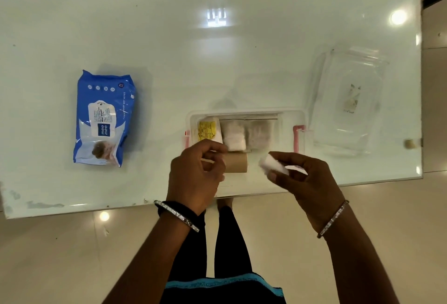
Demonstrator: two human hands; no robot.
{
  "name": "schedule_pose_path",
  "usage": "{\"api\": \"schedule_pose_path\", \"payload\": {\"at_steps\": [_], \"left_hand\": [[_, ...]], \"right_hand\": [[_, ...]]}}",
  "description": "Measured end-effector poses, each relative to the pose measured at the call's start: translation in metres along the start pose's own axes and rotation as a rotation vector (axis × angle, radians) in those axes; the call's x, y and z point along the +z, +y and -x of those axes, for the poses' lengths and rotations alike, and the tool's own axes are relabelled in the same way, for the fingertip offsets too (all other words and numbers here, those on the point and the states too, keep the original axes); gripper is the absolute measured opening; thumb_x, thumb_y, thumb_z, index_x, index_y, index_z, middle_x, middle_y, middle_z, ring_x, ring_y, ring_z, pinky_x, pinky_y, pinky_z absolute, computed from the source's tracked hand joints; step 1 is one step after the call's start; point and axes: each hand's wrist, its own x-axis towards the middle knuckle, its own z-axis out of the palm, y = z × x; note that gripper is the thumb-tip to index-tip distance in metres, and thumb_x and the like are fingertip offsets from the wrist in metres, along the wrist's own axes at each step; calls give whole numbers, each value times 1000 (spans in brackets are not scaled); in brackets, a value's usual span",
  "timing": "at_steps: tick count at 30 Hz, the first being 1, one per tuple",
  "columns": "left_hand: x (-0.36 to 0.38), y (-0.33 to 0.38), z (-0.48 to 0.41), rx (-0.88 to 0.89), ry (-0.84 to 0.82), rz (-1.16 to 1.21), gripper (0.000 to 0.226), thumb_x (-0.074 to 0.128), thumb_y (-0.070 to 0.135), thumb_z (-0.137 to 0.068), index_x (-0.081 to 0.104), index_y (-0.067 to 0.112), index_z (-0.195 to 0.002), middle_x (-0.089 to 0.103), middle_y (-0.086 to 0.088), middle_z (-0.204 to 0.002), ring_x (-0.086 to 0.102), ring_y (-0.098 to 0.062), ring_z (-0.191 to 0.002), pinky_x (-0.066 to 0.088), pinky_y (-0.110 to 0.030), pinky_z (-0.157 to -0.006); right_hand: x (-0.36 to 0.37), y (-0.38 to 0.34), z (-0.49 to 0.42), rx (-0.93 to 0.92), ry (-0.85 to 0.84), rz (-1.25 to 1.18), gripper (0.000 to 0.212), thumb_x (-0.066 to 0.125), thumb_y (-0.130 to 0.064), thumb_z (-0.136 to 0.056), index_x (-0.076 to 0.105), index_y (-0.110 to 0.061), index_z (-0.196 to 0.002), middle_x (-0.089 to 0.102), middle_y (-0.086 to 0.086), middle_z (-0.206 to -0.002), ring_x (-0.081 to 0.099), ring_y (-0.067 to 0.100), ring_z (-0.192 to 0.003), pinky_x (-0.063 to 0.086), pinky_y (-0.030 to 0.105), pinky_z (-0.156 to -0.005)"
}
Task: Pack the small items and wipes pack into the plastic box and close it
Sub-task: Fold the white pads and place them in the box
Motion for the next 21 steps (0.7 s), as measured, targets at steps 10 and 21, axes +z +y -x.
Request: {"api": "schedule_pose_path", "payload": {"at_steps": [10, 21], "left_hand": [[-11, -26, -7, 148, 314, -438, 27, 73, 20, -81, 70, 29, -106, 52, -5, -118, 56, -16, -95, 58, -35, -79], [-15, -43, -12, 134, 272, -278, 32, 75, 15, -79, 71, 28, -109, 68, -2, -111, 61, -9, -82, 40, -5, -69]], "right_hand": [[29, 9, -17, -99, 166, 512, 27, 76, -15, -79, 64, -20, -102, 65, 2, -102, 65, 20, -90, 54, 37, -81], [48, 22, -65, 178, 127, 799, 35, 82, -33, -72, 71, -10, -96, 72, 11, -102, 67, 32, -99, 49, 34, -77]]}}
